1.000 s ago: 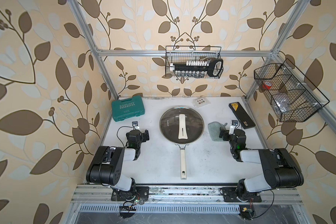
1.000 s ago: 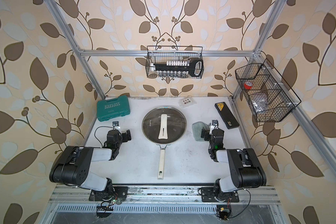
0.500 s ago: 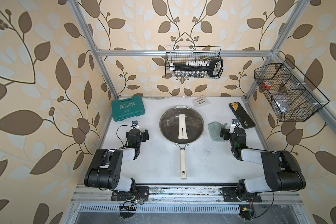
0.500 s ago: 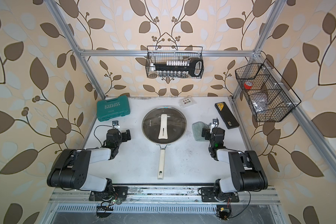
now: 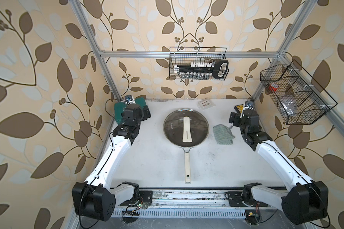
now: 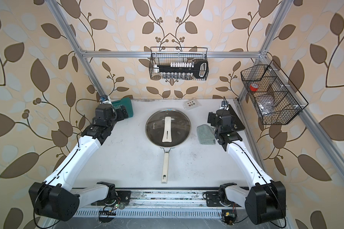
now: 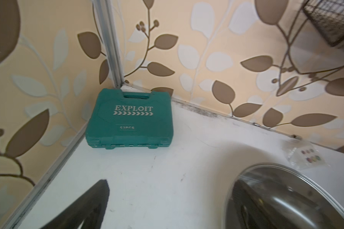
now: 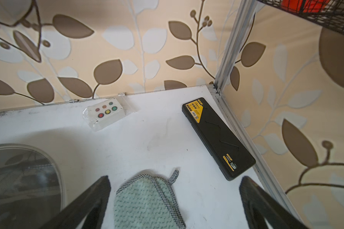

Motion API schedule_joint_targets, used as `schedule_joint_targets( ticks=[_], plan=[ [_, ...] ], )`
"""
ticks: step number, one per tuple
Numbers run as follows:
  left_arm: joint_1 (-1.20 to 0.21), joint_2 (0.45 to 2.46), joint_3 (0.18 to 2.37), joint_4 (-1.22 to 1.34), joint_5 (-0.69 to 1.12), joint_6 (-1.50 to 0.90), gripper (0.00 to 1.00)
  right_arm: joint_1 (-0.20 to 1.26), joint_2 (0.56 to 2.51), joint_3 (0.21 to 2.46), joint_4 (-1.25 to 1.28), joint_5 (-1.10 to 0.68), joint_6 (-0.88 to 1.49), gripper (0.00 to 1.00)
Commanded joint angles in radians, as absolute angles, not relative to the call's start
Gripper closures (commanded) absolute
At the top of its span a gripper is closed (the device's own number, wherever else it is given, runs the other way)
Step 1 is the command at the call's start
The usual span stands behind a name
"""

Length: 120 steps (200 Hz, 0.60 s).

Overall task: Wipe the pot lid with a cloth
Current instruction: Pick up the cleaning item at the center of the board.

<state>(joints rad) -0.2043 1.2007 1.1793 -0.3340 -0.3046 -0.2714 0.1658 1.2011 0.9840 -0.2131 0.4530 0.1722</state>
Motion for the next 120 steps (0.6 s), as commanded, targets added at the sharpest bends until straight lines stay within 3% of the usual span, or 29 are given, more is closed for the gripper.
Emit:
schedule_joint_targets(
  ticks=[1, 34, 69, 120],
  plan=[
    [-0.305, 1.247, 1.333, -0.630, -0.291, -0.334, 0.01, 0.185, 1.280, 1.093, -0.593, 0.466, 0.254, 0.01],
    [-0.407, 1.356, 1.459, -0.683, -0.177, -0.377, 0.01, 0.187, 1.413, 1.197, -0.820, 0.372, 0.342, 0.01],
    [-0.500, 1.434, 1.486, -0.665, -0.156, -0.410, 0.01, 0.187, 1.478, 1.190, -0.828, 0.264, 0.332, 0.02],
    [-0.590, 1.668, 1.692, -0.777, -0.080, -0.410, 0.05, 0.184, 1.621, 1.198, -0.834, 0.209, 0.294, 0.04]
  ],
)
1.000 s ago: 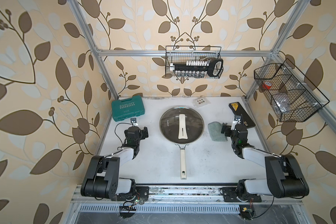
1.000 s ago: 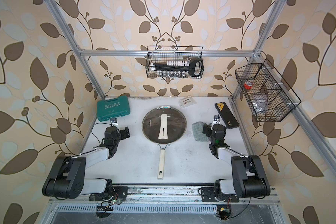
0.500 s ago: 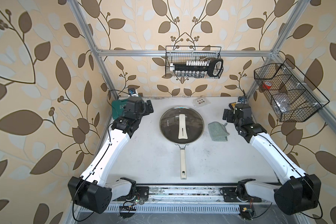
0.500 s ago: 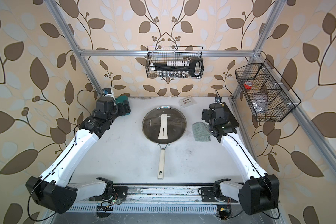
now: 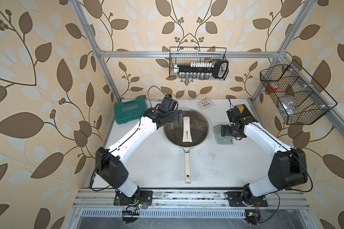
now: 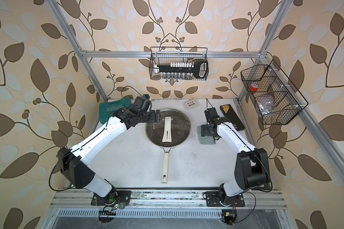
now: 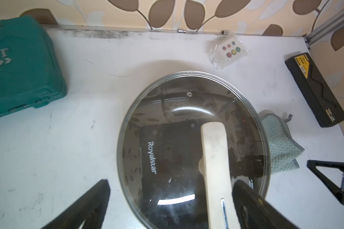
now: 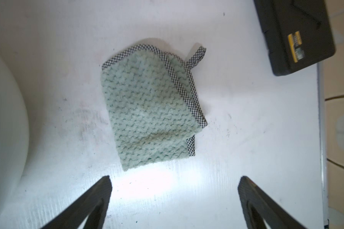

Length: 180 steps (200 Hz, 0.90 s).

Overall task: Wipe the pot lid with a cloth
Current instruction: Pick up the cleaning item at the center of the board.

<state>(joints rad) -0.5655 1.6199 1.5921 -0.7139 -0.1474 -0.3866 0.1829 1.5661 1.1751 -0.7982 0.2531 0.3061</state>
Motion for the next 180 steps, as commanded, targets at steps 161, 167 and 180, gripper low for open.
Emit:
schedule_joint_targets(
  ticks=[161, 167, 180],
  plan=[
    [-0.724, 2.023, 2.027, -1.058, -0.306, -0.434, 0.13, 0.162, 1.820, 1.161, -0.688, 0.139, 0.295, 0.32],
    [-0.724, 2.033, 2.024, -1.061, -0.303, -0.437, 0.13, 0.162, 1.826, 1.159, -0.686, 0.142, 0.295, 0.35],
    [-0.724, 2.050, 2.023, -1.063, -0.294, -0.442, 0.09, 0.162, 1.840, 1.152, -0.680, 0.134, 0.294, 0.43]
  ],
)
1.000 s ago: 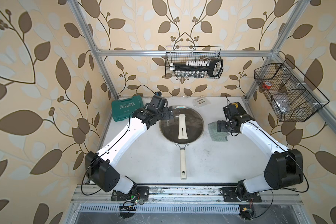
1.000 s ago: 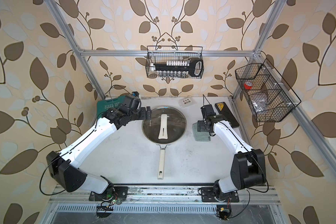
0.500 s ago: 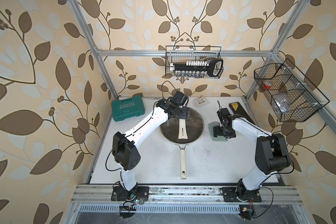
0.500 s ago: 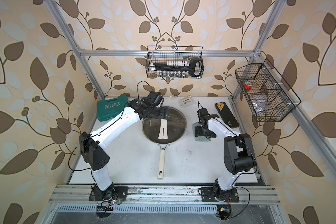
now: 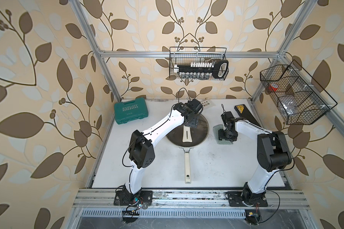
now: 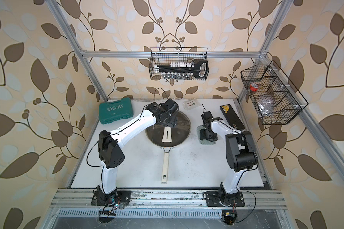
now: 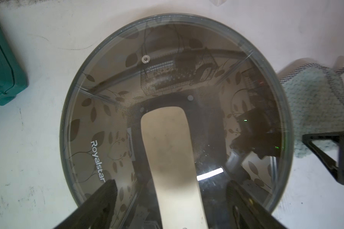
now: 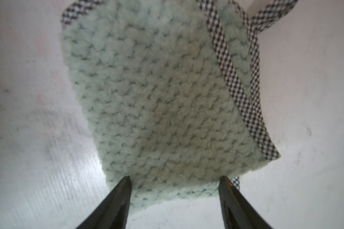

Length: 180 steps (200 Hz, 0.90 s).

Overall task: Wipe the pot lid with a cloth
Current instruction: Pick up the cleaning item at the center of the board.

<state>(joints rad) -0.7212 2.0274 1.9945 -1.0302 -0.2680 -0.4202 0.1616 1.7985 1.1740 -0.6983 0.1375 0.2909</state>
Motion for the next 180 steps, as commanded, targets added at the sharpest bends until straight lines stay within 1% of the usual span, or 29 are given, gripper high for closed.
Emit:
schedule_joint_targets(
  ticks=[1, 52, 96, 158, 162, 180],
  plan=[
    [-0.724, 2.050, 2.023, -1.063, -0.293, -0.443, 0.09, 0.162, 1.839, 1.151, -0.679, 0.134, 0.294, 0.43],
    [-0.730, 2.066, 2.028, -1.072, -0.298, -0.447, 0.14, 0.163, 1.861, 1.112, -0.638, 0.106, 0.295, 0.78],
    [-0.732, 2.075, 2.038, -1.104, -0.312, -0.444, 0.18, 0.168, 1.842, 1.101, -0.634, 0.092, 0.293, 1.00],
    [-0.733, 2.093, 2.039, -1.116, -0.309, -0.441, 0.22, 0.190, 1.727, 1.109, -0.678, 0.103, 0.300, 1.00],
    [-0.733, 2.096, 2.070, -1.118, -0.306, -0.441, 0.23, 0.189, 1.720, 1.109, -0.681, 0.104, 0.300, 1.00],
    [-0.738, 2.110, 2.090, -1.126, -0.295, -0.444, 0.24, 0.190, 1.684, 1.109, -0.698, 0.120, 0.300, 1.00]
  ],
)
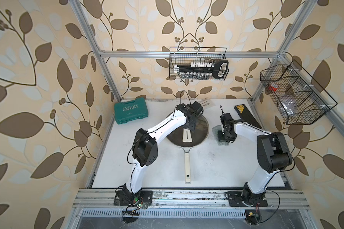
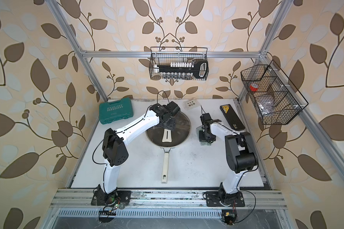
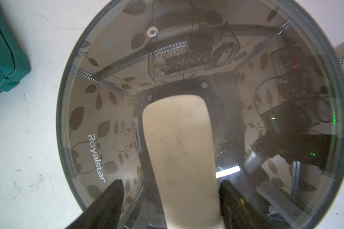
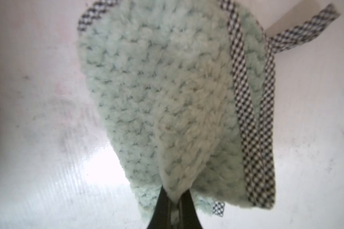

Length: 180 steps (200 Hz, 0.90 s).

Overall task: Wipe the pot lid with a cloth
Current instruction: Pick up the cleaning item at the center of the board, then pick up the pot lid from the cooking pot.

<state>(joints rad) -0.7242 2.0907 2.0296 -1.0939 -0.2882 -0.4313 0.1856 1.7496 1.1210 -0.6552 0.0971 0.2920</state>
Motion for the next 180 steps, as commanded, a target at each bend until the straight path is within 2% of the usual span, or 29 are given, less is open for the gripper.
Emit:
schedule_joint_targets(
  ticks=[1, 54, 97, 180],
  plan=[
    [-0.738, 2.111, 2.090, -1.127, -0.295, -0.444, 0.25, 0.189, 1.683, 1.109, -0.699, 0.121, 0.300, 1.00],
    [-0.747, 2.140, 2.113, -1.144, -0.264, -0.464, 0.36, 0.190, 1.635, 1.098, -0.719, 0.130, 0.300, 1.00],
    [-0.747, 2.145, 2.102, -1.150, -0.265, -0.467, 0.42, 0.191, 1.599, 1.097, -0.730, 0.121, 0.300, 1.00],
    [-0.745, 2.168, 2.086, -1.112, -0.200, -0.487, 0.42, 0.191, 1.538, 1.093, -0.757, 0.133, 0.291, 1.00]
  ],
)
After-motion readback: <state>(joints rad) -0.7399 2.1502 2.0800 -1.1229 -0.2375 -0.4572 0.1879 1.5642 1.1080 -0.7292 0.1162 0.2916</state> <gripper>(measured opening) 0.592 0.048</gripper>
